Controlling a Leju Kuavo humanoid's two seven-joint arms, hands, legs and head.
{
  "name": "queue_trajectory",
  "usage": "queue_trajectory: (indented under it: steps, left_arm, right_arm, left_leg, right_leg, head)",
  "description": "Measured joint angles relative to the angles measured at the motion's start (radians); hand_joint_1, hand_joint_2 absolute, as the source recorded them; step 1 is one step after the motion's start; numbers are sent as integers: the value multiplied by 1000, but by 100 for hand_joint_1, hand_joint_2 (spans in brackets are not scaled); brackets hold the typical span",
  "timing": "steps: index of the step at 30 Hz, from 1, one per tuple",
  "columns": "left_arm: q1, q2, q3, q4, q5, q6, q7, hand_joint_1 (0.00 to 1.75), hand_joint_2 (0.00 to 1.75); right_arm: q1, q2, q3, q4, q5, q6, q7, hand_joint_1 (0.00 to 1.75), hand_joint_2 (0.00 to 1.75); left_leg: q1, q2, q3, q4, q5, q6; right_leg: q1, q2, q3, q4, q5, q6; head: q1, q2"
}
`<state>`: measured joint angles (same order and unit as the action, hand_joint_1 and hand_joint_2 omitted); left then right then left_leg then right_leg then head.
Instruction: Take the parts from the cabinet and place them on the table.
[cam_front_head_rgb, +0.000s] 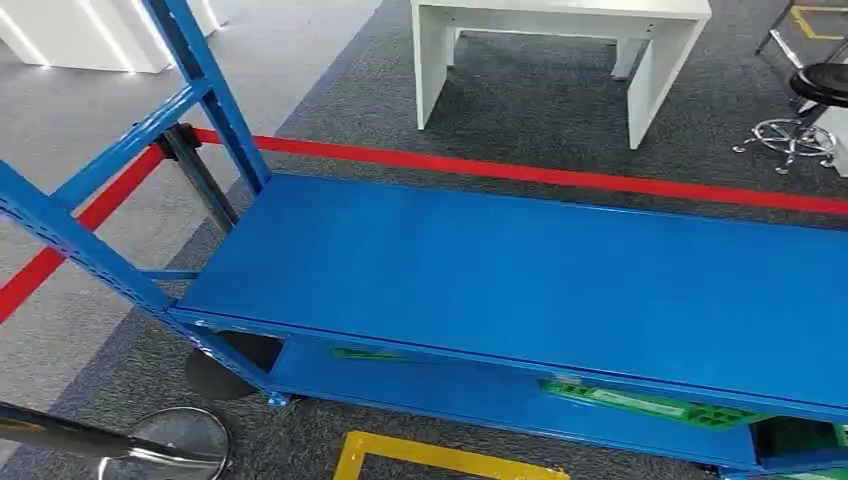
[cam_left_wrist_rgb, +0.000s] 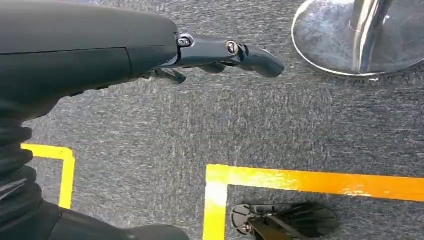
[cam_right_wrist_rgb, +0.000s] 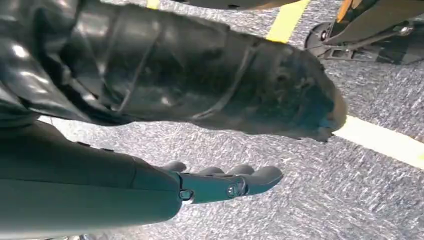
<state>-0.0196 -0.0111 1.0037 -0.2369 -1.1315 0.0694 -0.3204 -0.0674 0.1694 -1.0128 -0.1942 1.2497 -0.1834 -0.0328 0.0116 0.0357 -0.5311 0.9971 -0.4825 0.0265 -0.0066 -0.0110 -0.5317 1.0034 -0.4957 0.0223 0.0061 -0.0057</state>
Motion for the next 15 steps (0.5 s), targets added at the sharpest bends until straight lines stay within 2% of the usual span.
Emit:
queue_trajectory:
  steps: [1,2,7,15]
  left_arm:
    - [0,0,0,0,-3,0,0,0,175]
    - [0,-1,0,0,-3,0,0,0,175]
    - [0,-1,0,0,-11,0,0,0,175]
    - [0,2,1,0,-12,0,0,0,175]
  right_arm:
    - [-1,0,1,0,2,-4,10,0,0]
    - [-1,0,1,0,3,-5,10,0,0]
    - [0,0,1,0,-5,-1,8,0,0]
    - [0,3,1,0,-14,5,3,0,0]
  left_leg:
    - [3,0,0,-1,0,-17]
    - [4,0,0,-1,-1,-19]
    - [2,0,0,0,-1,-20]
    - [-5,0,-5,13,-8,-9]
  right_leg:
    - [3,0,-1,1,-1,-5]
    - [3,0,0,1,-1,-6]
    - [1,0,0,1,0,-5]
    - [-6,0,0,0,3,2]
  head:
    - [1,0]
    - [1,0]
    - [1,0]
    - [0,0]
